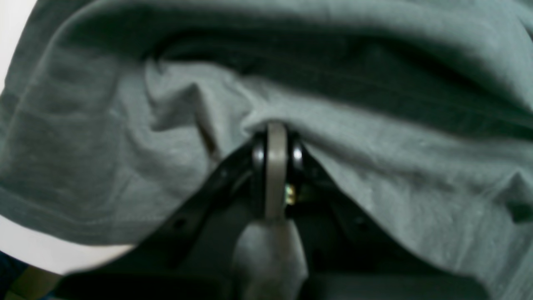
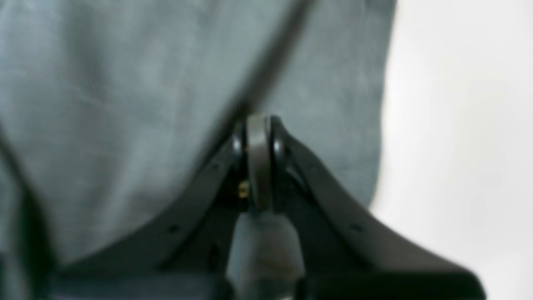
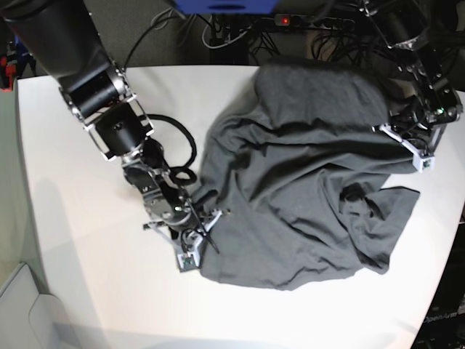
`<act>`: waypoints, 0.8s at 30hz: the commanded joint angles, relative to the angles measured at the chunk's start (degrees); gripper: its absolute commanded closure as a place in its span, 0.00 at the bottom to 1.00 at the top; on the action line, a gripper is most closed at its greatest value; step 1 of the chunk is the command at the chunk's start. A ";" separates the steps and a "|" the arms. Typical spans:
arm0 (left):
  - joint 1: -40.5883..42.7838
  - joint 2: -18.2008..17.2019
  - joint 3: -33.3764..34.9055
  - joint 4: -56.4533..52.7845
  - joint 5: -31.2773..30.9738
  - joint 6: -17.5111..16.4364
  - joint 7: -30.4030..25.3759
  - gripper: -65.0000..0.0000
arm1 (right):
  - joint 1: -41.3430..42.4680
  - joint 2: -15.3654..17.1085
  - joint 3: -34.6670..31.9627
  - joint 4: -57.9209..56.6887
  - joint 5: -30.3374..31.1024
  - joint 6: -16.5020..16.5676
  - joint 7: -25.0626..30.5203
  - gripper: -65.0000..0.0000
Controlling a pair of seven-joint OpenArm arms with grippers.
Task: Layout the t-shirt on the table in an organized manner, then fold the t-shirt properly
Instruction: 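Pull the held fabric apart with both grippers, spreading the shirt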
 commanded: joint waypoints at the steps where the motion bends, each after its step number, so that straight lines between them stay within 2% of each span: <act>1: 0.40 -0.02 0.22 -0.83 2.03 0.25 2.24 0.99 | 2.10 -0.03 0.18 -0.85 -0.01 -0.40 1.17 1.00; 5: -0.57 -0.02 0.22 -0.83 5.90 0.25 1.97 0.99 | 2.10 1.37 0.18 -5.25 -0.01 -0.58 3.98 1.00; 10: -2.42 0.07 0.13 -0.83 10.73 -0.19 1.45 0.99 | 1.57 4.89 0.35 -5.42 -0.01 -1.02 3.63 1.00; 11: -2.59 0.07 0.13 -0.83 10.82 -0.19 1.45 0.99 | 0.95 5.94 0.35 -5.42 0.08 -1.81 3.54 1.00; 14: -4.00 0.07 0.22 -0.83 11.17 -0.19 1.45 0.99 | -1.16 8.14 0.35 -5.42 0.17 -8.49 2.84 1.00; 16: -4.09 0.07 0.22 -0.83 10.91 -0.19 1.45 0.99 | -2.92 9.37 0.35 -5.42 0.17 -11.48 2.84 1.00; 19: -5.93 0.07 0.31 -0.83 11.26 -0.19 1.45 0.99 | -5.82 11.13 0.35 -5.34 0.17 -12.62 2.84 1.00; 24: -8.48 -0.02 0.31 -0.83 11.26 -0.19 1.45 0.99 | -10.48 12.80 0.35 -5.16 0.26 -12.62 2.75 1.00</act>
